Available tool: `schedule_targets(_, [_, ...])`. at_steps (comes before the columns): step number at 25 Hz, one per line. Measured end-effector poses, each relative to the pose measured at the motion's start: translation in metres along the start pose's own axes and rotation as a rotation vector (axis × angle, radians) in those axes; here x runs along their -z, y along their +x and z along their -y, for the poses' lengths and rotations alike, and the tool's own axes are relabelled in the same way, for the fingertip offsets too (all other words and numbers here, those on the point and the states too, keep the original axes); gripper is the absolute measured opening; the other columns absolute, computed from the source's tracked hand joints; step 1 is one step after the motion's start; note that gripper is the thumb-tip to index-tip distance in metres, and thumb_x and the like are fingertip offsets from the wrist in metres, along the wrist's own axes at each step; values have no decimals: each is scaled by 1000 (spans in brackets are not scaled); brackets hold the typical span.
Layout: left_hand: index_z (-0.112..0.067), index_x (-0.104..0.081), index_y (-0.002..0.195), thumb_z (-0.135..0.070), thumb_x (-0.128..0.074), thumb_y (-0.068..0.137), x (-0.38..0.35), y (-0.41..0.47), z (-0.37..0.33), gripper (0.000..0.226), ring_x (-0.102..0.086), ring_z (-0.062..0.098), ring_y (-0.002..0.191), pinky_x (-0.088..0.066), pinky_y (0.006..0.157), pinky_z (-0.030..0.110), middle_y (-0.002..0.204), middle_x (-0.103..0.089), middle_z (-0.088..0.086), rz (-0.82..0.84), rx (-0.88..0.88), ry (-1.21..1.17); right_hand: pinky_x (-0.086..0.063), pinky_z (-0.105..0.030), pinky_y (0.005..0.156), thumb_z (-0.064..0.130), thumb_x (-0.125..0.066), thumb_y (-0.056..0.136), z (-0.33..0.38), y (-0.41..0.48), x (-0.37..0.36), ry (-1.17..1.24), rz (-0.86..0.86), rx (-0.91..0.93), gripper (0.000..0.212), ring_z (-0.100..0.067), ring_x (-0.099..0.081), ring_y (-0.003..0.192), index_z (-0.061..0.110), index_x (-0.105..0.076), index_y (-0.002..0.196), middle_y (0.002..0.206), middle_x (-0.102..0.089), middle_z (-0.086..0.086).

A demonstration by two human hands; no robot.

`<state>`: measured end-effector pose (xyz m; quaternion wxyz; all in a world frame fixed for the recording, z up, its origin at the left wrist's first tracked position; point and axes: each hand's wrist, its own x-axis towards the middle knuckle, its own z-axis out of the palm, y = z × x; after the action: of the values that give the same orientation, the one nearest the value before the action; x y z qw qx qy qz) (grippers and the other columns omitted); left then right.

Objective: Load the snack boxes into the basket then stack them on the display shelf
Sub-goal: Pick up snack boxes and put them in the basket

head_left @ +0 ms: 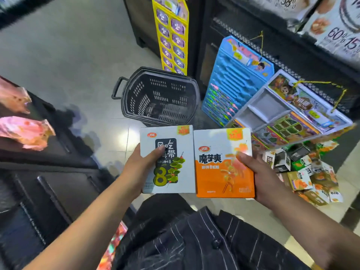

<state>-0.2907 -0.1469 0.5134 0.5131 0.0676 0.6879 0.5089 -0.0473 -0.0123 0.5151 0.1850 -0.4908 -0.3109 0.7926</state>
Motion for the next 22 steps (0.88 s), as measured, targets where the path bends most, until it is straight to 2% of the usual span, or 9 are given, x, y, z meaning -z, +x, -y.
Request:
schedule_targets(1, [-23,-60,110,-22,-65,91,19,12,-9,20,-75,25,82,-59,71,39,96,-77,4,14,0,-3,-61,-40,61,27,-90,52,-2,7,-21,13,-8,-27,76,-23,-74,80,35,-57,120,105,-74,-4])
schedule_targets(3, [-21,-59,115,-26,-72,86,56,33,-23,32,-73,32,90,-58,81,50,104,-75,10,56,8,4,-61,-42,64,23,-75,60,-6,19,-60,-4,-25,-64,69,-25,-74,80,25,-55,126,99,-75,-6])
schedule_targets(5, [-20,-57,125,-40,-71,81,87,55,-36,50,-69,37,101,-53,89,57,114,-72,13,120,23,-23,-60,-44,70,22,-75,62,-4,33,-91,3,-55,-118,73,-28,-73,82,16,-54,131,101,-74,-11])
schedule_targets(8, [-24,-54,134,-71,-66,76,118,82,-52,76,-63,35,116,-44,102,58,128,-65,9,166,40,-14,-60,-43,76,43,-65,71,3,58,-124,3,-26,-161,66,-29,-71,97,16,-57,131,112,-72,-13])
schedule_targets(9, [-25,-54,135,-75,-65,73,126,92,-57,80,-62,34,117,-42,104,58,129,-65,8,178,41,-14,-60,-43,76,48,-70,68,7,67,-135,-18,-29,-170,73,-31,-70,102,18,-56,133,115,-71,-12])
schedule_targets(11, [-21,-53,135,-70,-65,75,135,109,-68,78,-62,32,118,-42,105,56,129,-65,8,188,36,-45,-59,-47,78,52,-87,51,12,90,-150,-58,-52,-182,98,-33,-69,103,19,-51,136,116,-71,-12])
schedule_targets(12, [-18,-53,135,-64,-67,78,141,119,-74,75,-62,33,119,-42,105,56,129,-65,10,192,44,-56,-58,-49,82,50,-89,48,14,103,-155,-72,-62,-192,99,-34,-69,103,17,-53,134,115,-71,-13])
schedule_targets(16, [-12,-55,130,-39,-68,85,157,166,-107,54,-65,37,110,-52,90,51,123,-67,17,233,91,-65,-51,-52,96,38,-76,62,37,156,-176,-87,-72,-214,67,-35,-68,104,12,-64,122,113,-71,-15])
schedule_targets(22, [-17,-60,121,-41,-71,78,154,265,-173,51,-69,29,103,-50,95,53,114,-72,10,263,90,144,-55,-51,88,32,-74,62,81,254,-192,-192,-53,-209,61,-33,-70,95,8,-65,118,106,-72,-15])
